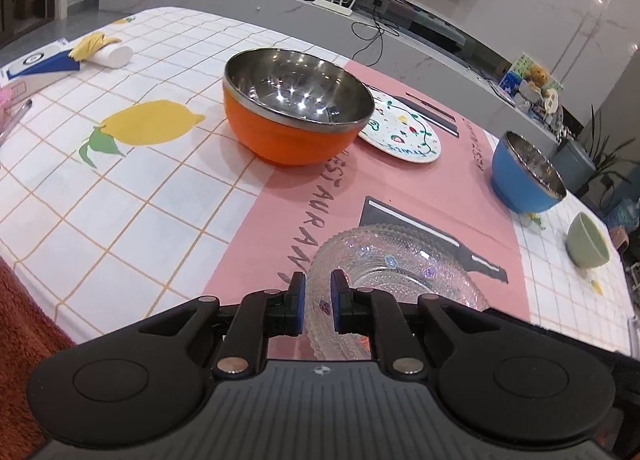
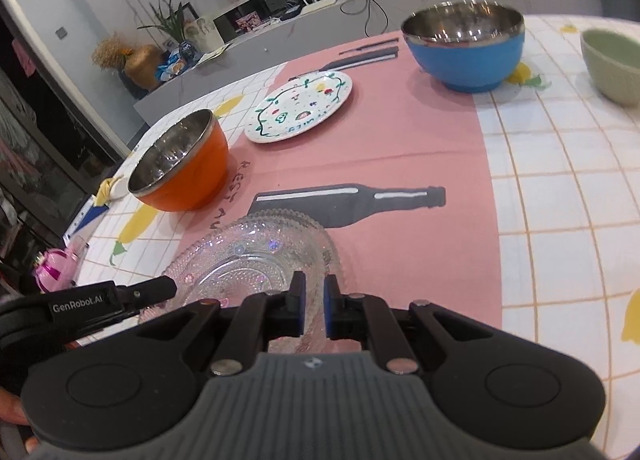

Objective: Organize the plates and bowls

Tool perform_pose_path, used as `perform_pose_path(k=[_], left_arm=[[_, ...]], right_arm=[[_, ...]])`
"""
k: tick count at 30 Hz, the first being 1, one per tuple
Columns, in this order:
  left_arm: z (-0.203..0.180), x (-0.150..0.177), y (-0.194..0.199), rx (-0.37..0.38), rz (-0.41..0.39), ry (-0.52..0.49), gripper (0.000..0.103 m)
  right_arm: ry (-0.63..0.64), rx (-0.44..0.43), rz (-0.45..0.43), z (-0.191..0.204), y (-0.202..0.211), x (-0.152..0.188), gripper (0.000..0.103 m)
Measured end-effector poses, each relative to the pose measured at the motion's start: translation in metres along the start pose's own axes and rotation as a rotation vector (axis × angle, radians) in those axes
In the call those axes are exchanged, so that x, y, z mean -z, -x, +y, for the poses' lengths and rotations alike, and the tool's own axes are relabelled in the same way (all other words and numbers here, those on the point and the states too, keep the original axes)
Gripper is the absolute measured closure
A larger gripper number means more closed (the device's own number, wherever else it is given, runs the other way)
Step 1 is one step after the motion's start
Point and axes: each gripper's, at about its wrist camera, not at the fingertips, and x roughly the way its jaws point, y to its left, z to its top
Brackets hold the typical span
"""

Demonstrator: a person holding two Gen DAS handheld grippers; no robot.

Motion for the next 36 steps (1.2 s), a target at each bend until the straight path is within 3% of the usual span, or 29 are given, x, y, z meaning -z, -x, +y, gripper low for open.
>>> perform_pose_path(k=[8, 16, 19, 21, 22, 25, 34, 36], left_arm=[[-0.012, 0.006, -0.005, -0.056, -0.008, -0.106, 0.092], [-0.015, 0.008, -0.004, -0.068, -0.017, -0.143, 0.092], [-0.015, 0.007, -0.002, -0.063, -0.035, -0.143, 0.09], [-0.015, 0.006, 0.002, -0.054, -0.064, -0.142, 0.089], [-0.015, 0.005, 0.004, -0.052, -0.071, -0.142, 0.083], [-0.014, 0.005, 0.006, -0.048, -0.064, -0.135, 0.073], [-0.004, 0.013, -0.003, -0.025, 0.03, -0.067, 0.07], [-0.002, 0.013, -0.004, -0.006, 0.038, -0.049, 0.07]], right_arm=[[0.114, 0.07, -0.029, 0.01, -0.001, 0.003, 0.096], [0.132, 0.076, -0.031, 0.01, -0.002, 0.003, 0.095], [0.133, 0.076, -0.036, 0.011, -0.001, 0.004, 0.092], [0.139, 0.083, -0.045, 0.012, 0.002, 0.005, 0.078], [0.136, 0.087, -0.048, 0.012, 0.003, 0.005, 0.07], [0.114, 0.089, -0.028, 0.008, 0.007, 0.006, 0.068], [-0.073, -0.024, 0.117, -0.011, 0.0, 0.013, 0.068], [-0.086, -0.039, 0.127, -0.011, -0.001, 0.013, 0.074]])
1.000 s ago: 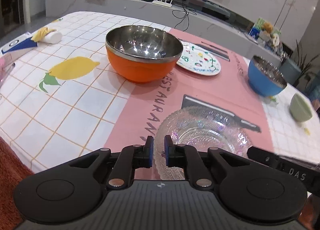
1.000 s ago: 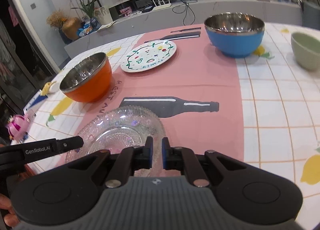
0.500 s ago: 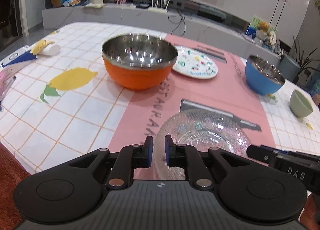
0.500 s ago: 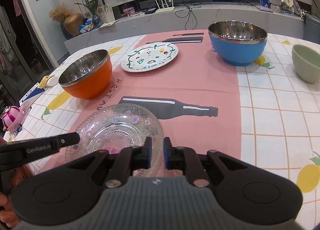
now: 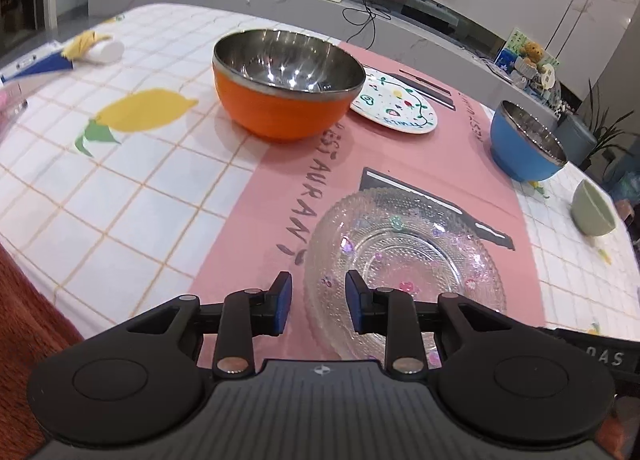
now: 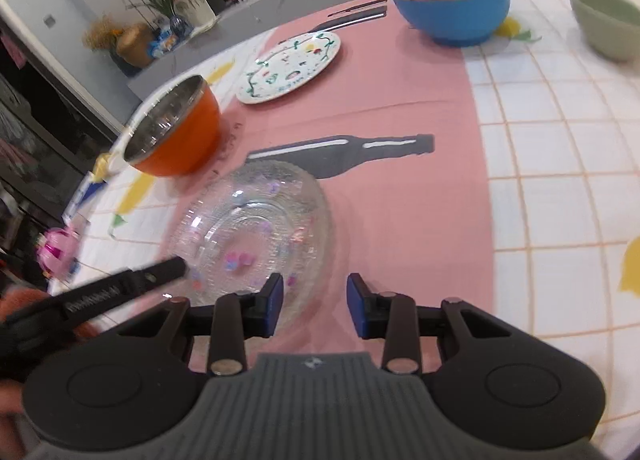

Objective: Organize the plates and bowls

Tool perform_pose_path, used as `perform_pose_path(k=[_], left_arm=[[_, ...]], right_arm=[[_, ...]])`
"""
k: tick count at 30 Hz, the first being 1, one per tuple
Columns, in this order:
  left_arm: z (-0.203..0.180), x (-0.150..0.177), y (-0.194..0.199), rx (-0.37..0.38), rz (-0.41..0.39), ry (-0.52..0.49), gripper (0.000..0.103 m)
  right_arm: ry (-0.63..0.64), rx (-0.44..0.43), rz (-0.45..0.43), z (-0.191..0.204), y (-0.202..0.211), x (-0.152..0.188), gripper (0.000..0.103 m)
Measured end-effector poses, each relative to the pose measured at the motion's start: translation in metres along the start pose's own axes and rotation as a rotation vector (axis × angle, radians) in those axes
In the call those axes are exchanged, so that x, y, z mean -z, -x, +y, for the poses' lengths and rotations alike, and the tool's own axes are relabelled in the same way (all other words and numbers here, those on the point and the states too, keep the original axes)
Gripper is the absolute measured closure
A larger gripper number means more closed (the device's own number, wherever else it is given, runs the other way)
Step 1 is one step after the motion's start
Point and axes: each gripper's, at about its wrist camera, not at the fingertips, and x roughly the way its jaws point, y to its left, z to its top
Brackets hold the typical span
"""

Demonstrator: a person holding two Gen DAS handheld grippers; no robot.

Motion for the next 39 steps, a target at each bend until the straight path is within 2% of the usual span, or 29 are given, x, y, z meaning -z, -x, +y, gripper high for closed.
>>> perform_pose_path(k=[2, 12, 16, 19, 25, 29, 33, 39], left_arm=[[-0.001, 0.0, 0.0, 0.01, 0.0, -0.005, 0.078], [-0.005, -0.003, 0.0, -0.019, -0.022, -0.03, 0.08], [-0.007, -0.003, 0.0, -0.023, -0.019, -0.043, 0.08], [-0.006, -0.004, 0.002, -0.017, -0.028, -0.03, 0.08], [-0.018, -0.016, 0.021, 0.016, -0.103, -0.034, 0.072], [-0.029, -0.026, 0.025, 0.041, -0.131, -0.049, 0.072], [-0.043, -0.043, 0.024, 0.076, -0.134, -0.067, 0.072], [-0.063, -0.082, 0.018, 0.118, -0.131, -0.155, 0.072]], right_arm=[[-0.018, -0.029, 0.009, -0.001, -0.002, 0.001, 0.083], [-0.046, -0.043, -0.011, -0.001, -0.007, -0.004, 0.084], [0.018, -0.019, -0.015, 0.006, -0.004, -0.004, 0.079], [0.098, 0.028, -0.062, 0.014, 0.006, -0.004, 0.064], [0.132, 0.084, -0.136, 0.012, 0.02, -0.011, 0.063], [0.099, 0.094, -0.171, 0.008, 0.026, -0.021, 0.063], [0.079, 0.106, -0.198, 0.007, 0.028, -0.034, 0.063], [0.049, 0.091, -0.205, 0.006, 0.029, -0.059, 0.063]])
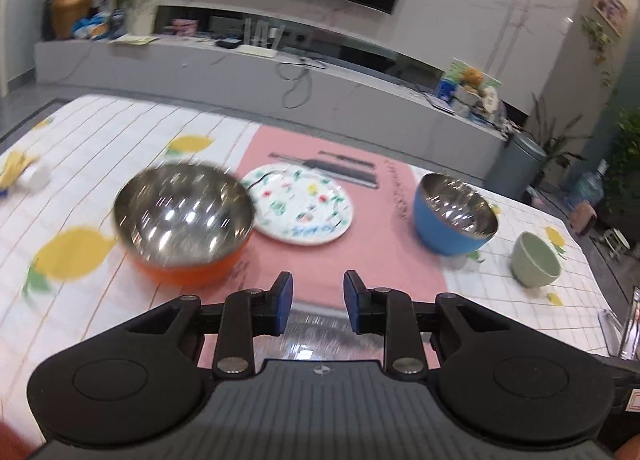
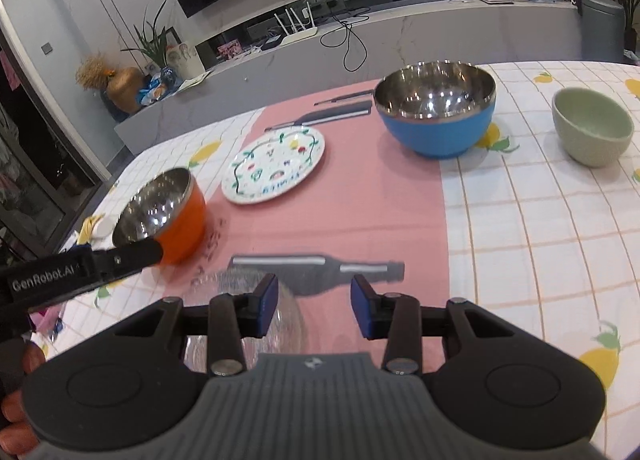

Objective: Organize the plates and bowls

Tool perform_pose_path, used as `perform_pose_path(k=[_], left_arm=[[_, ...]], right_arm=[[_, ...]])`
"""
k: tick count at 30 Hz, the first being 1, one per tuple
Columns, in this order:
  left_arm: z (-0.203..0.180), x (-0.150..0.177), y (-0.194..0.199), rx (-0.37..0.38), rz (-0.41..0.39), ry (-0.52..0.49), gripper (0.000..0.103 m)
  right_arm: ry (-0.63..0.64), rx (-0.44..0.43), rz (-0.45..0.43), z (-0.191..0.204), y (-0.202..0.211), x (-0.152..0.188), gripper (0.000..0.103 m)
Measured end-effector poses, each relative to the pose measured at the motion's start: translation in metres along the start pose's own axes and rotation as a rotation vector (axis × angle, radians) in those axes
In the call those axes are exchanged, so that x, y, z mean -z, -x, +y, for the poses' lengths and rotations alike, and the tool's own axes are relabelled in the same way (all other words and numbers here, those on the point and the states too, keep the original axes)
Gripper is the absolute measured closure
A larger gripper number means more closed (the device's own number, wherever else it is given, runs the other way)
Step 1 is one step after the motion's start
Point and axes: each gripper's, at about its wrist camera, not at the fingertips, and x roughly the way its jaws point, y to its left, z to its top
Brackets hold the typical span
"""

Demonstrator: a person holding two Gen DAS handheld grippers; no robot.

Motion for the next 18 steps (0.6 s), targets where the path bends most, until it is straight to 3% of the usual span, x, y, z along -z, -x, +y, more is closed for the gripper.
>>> perform_pose_path(k=[4, 9, 13, 18], left_arm=[[0.001, -0.033, -0.021, -0.008, 0.073, -0.077, 0.072], [0.015, -0.066, -0.048, -0.014, 0.124, -0.095, 0.072], [0.021, -0.081, -0.071, -0.007, 0.141, -0.086, 0.072], [0.026, -0.087, -0.097, 0.001, 0.175, -0.086, 0.072]], right_arm=[[-0.026, -0.007, -0.009, 0.0, -0.007, -0.021, 0.06], [-0.065, -0.029, 0.008, 0.004, -0.033, -0.043, 0.06], [-0.111, -0.05, 0.018, 0.005, -0.059, -0.059, 0.06], [-0.208, -0.099, 0.054, -0.001, -0.097, -0.073, 0.068]])
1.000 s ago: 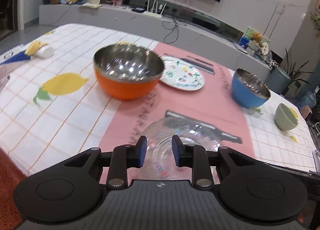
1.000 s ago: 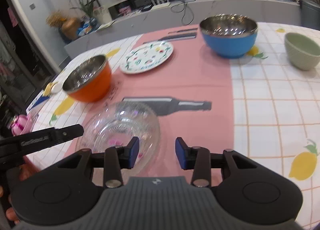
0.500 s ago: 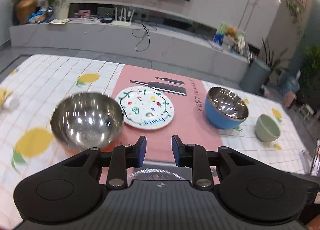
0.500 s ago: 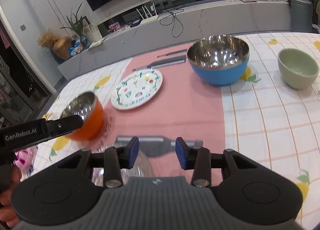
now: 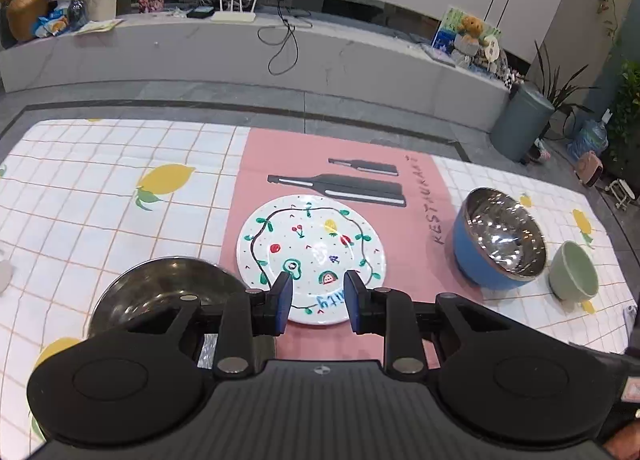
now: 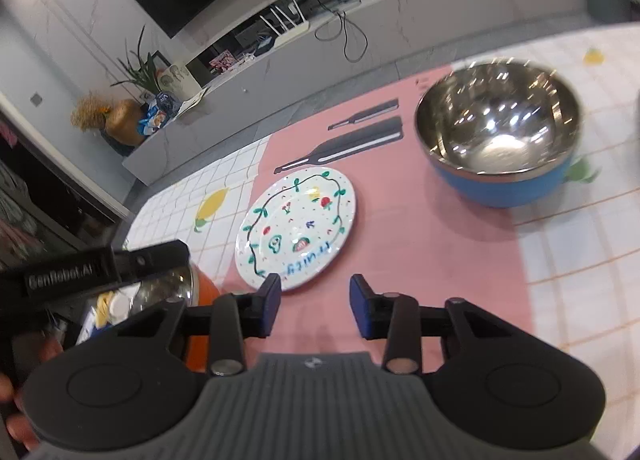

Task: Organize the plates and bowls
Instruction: 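Close the right gripper on the white painted plate rim while the left gripper grasps it too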

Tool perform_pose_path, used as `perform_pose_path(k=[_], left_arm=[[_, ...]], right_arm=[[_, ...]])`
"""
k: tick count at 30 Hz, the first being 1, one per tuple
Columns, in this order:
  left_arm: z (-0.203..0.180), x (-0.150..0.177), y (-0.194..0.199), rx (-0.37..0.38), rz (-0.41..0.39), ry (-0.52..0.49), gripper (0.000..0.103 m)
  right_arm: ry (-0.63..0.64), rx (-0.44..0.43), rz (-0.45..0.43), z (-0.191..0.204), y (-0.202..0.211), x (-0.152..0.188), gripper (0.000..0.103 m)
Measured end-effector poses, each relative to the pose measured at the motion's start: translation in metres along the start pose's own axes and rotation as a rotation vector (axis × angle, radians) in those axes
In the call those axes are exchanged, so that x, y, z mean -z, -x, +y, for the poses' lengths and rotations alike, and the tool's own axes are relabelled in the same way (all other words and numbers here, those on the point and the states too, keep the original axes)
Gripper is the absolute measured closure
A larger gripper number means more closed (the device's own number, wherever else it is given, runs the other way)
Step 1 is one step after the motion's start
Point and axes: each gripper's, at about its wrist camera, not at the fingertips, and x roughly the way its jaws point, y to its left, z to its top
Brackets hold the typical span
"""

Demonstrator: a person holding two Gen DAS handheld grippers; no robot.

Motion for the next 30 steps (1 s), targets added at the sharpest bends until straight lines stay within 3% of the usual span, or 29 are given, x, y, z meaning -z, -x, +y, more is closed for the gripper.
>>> perform_pose_path(k=[3, 8, 14, 18, 24, 30], left_arm=[[0.001, -0.005, -0.012, -0.012, 0.024, -0.025, 0.072], [0.0, -0.028, -0.034, -0.055, 0.059, -0.155, 0.072], [0.014, -0.057, -0.07, -0.058, 0.172, -0.21, 0.072], [0.03, -0.068, -0.095, -0.043, 0.245, -0.174, 0.072], [0.052, -0.071, -0.129, -0.115, 0.346, -0.127, 0.072], [0.062, -0.07, -0.134, -0.037, 0.362, -0.028, 0.073]], right_arm=[[-0.048, -0.011, 0.025, -0.006, -0.021, -0.009, 0.072], [-0.067, 0.015, 0.05, -0.009, -0.044, -0.018, 0.072], [-0.072, 0.031, 0.057, -0.013, -0.054, -0.025, 0.072], [-0.079, 0.039, 0.057, -0.017, -0.058, -0.029, 0.072], [-0.089, 0.034, 0.06, -0.018, -0.062, -0.03, 0.072], [-0.101, 0.032, 0.071, -0.014, -0.069, -0.031, 0.079]])
